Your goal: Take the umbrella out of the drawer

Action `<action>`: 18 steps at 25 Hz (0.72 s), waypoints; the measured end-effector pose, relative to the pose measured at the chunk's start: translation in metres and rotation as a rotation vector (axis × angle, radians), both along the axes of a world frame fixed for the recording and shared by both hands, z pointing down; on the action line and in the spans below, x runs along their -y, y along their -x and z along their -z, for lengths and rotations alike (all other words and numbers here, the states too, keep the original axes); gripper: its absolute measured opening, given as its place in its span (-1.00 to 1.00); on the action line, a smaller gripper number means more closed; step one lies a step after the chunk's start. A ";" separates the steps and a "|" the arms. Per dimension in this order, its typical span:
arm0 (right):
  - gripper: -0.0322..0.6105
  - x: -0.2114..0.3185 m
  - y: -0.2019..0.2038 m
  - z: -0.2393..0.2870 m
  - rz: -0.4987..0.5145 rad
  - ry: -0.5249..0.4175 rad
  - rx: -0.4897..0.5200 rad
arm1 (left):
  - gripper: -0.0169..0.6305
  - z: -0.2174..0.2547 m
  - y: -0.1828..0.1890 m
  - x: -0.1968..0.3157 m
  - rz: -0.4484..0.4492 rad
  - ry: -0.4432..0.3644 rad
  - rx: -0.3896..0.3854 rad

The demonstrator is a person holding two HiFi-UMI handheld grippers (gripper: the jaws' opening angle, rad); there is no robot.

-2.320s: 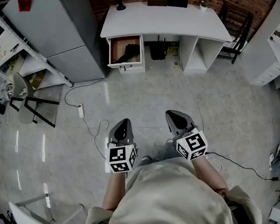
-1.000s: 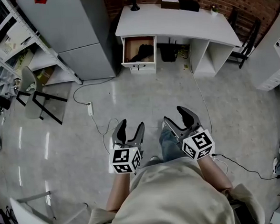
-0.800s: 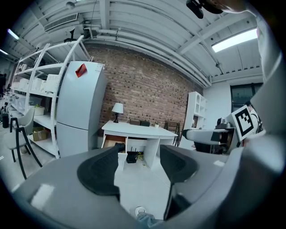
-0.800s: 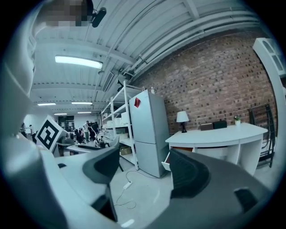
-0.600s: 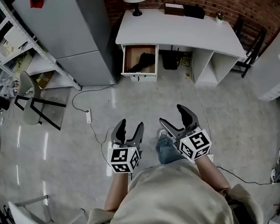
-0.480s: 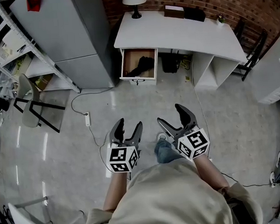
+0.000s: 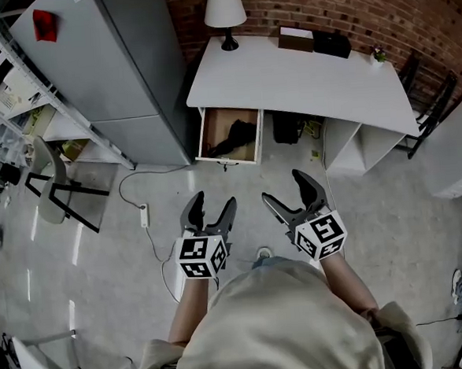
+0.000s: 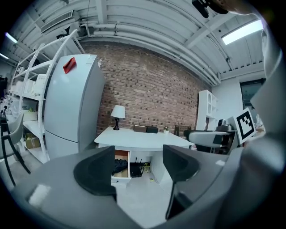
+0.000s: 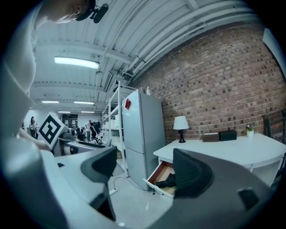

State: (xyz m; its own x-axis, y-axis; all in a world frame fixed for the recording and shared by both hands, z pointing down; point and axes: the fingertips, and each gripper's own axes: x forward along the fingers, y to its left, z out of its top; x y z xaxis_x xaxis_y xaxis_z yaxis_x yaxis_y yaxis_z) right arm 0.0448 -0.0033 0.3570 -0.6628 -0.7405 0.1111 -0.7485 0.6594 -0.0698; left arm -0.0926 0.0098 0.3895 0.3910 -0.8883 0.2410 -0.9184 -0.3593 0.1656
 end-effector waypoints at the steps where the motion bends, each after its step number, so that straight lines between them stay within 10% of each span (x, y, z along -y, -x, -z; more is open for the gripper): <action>1: 0.25 0.010 -0.004 -0.001 0.001 0.003 -0.001 | 0.04 -0.001 -0.004 0.011 0.000 0.005 -0.006; 18: 0.25 0.095 -0.043 -0.056 -0.021 0.137 0.007 | 0.05 -0.070 -0.031 0.130 -0.044 0.129 0.097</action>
State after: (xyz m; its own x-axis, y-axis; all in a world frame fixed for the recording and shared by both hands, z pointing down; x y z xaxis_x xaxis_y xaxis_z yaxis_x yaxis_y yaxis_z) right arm 0.0877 -0.0980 0.4129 -0.6481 -0.7327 0.2079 -0.7615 0.6273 -0.1631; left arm -0.0619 -0.1206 0.4598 0.3978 -0.8303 0.3902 -0.9163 -0.3807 0.1242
